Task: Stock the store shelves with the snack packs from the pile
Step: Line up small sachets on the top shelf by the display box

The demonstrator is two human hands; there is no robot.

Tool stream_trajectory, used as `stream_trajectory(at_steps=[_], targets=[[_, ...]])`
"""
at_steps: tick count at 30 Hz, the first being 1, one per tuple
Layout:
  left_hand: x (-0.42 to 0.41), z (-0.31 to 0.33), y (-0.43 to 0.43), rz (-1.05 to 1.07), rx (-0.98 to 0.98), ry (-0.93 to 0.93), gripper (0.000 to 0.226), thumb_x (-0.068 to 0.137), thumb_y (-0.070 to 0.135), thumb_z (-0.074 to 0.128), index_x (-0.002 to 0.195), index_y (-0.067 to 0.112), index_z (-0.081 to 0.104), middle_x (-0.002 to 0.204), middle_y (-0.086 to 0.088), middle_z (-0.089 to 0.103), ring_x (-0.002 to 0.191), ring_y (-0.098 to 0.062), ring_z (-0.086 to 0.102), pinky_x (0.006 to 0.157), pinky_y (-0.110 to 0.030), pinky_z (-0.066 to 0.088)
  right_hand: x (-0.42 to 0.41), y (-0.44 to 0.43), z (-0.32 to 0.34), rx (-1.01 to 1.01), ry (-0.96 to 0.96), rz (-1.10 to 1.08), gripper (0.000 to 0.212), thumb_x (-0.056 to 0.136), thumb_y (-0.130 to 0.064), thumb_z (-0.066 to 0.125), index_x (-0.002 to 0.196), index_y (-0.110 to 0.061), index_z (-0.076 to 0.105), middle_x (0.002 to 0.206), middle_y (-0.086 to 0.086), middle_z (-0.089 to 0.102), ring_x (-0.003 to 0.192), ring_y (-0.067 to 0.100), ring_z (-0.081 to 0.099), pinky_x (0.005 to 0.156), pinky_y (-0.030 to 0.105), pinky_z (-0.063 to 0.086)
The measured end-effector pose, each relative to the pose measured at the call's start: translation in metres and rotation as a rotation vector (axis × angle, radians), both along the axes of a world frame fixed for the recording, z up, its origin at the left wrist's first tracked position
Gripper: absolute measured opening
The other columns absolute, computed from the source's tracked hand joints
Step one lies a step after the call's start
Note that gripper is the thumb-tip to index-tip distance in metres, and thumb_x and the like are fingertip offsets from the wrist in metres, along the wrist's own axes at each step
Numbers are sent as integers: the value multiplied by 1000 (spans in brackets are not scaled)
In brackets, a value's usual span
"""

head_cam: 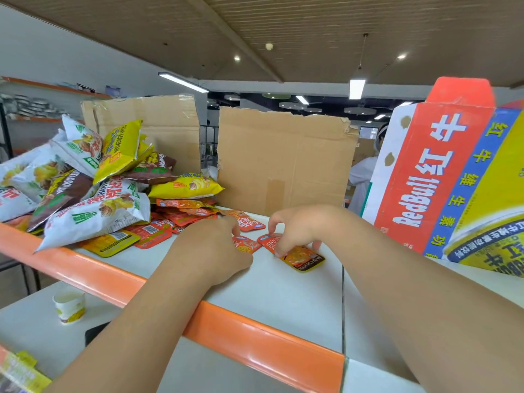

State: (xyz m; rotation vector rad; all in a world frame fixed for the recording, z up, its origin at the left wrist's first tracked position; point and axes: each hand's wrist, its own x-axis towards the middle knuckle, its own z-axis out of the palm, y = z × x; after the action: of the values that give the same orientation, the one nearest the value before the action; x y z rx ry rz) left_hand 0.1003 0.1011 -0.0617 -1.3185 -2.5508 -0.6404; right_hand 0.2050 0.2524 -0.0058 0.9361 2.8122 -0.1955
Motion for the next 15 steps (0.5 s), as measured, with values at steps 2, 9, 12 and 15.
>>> stream_trajectory(at_steps=[2,9,12,15], targets=[[1,1,-1,14,29,-1,42,75,50,68,114,35,57,102,10,62,88,-15,47,72,-30,37,-2,-1,-1,-1,23,21,63,81,-38,80,137,-31,51,117,2,53,105,27,62,78,38,59],[4,1,-4,22,74,19,44,75,47,70,115,32,57,107,8,65,91,-17,50,72,-29,36,-8,-9,-2,-53,34,33,78,78,-36,85,145,-27,45,111,2,55,90,26,67,84,47,61],[5,0,-4,12,117,45,43,75,47,70,113,31,59,106,7,67,99,-19,58,72,-29,37,-9,-15,-2,3,4,30,73,81,-38,81,144,-24,47,120,6,59,102,30,68,86,45,60],[5,0,-4,5,144,48,42,74,47,71,110,32,58,100,7,65,97,-19,57,72,-29,36,-11,-19,0,75,-26,25,62,83,-40,77,137,-18,54,120,9,64,105,30,67,82,41,58]])
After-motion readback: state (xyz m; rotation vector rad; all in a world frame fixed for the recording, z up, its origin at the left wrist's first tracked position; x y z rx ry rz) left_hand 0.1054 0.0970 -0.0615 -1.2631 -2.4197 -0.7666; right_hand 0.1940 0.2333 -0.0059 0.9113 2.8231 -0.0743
